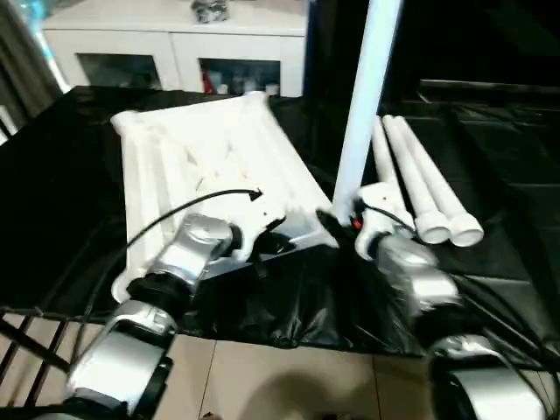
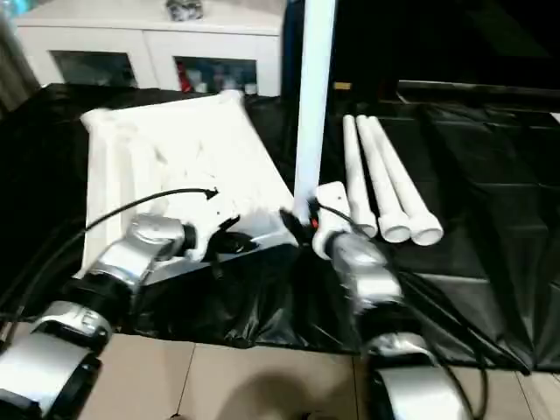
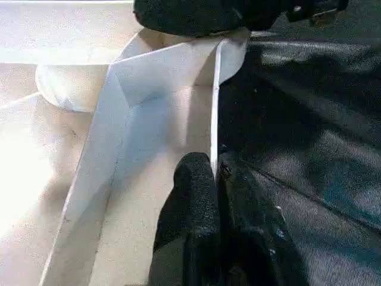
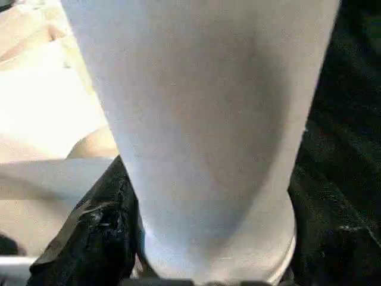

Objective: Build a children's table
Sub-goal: Rotate leg to tighten

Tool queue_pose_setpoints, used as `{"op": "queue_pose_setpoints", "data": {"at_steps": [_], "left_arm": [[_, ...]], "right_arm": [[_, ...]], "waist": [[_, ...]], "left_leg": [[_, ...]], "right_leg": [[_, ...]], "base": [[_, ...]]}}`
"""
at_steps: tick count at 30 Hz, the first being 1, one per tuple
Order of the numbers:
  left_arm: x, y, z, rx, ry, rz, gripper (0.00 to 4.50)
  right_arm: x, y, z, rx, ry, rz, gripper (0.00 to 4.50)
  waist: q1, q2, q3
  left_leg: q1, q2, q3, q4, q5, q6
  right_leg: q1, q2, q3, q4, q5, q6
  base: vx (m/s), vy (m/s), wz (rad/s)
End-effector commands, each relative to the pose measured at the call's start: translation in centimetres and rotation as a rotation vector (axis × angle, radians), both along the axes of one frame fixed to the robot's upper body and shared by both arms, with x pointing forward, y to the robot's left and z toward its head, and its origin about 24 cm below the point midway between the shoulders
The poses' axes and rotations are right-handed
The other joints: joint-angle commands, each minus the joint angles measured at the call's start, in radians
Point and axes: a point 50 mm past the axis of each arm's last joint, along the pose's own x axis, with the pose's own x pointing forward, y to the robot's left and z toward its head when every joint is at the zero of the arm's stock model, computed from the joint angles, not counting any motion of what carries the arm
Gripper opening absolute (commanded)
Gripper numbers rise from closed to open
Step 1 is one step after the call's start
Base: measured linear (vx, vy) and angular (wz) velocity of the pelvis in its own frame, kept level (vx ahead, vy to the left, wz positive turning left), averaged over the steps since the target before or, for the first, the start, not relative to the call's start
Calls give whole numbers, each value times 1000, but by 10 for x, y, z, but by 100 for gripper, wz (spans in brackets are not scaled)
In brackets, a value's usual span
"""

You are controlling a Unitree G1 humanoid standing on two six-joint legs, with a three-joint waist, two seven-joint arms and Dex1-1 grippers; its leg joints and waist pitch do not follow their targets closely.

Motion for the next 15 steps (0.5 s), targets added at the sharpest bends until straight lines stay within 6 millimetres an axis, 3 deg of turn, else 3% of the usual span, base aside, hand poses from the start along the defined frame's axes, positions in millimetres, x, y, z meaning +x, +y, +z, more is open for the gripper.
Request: {"op": "queue_pose_setpoints", "data": {"at_steps": [1,7,9,11,13,15], "left_arm": [[0,-34,18,-62,-87,-75,0],[-2,-17,18,-59,-84,-99,0],[-2,-15,18,-57,-87,-108,0],[-7,-5,16,-56,-70,-173,0],[-11,3,15,-54,-56,-229,0],[-12,6,15,-46,-53,-245,0]], "right_arm": [[-12,42,-13,71,72,124,312],[-8,28,-3,76,15,193,382],[-8,26,-2,66,6,209,382],[-13,17,2,42,-9,358,382],[-18,11,3,28,-5,473,382],[-21,7,4,20,-3,530,382]], "waist": [[-5,0,-62],[-1,-2,-66],[-1,-3,-68],[0,-3,-70],[6,-4,-75],[12,-1,-77]], "left_leg": [[14,17,-20,-81,-367,26],[5,21,-16,-83,-317,40],[-3,22,-16,-83,-293,49],[-1,22,-14,-80,-272,56],[-9,23,-10,-75,-214,84],[-7,28,-6,-72,-185,93]], "right_leg": [[32,-57,31,-100,-544,-115],[40,-58,43,-83,-428,-166],[47,-59,44,-74,-385,-182],[47,-58,46,-70,-351,-198],[57,-56,48,-56,-257,-223],[53,-54,48,-48,-213,-240]], "base": [[0,0,0],[0,0,0],[0,0,0],[0,0,0],[0,0,0],[0,0,0]]}}
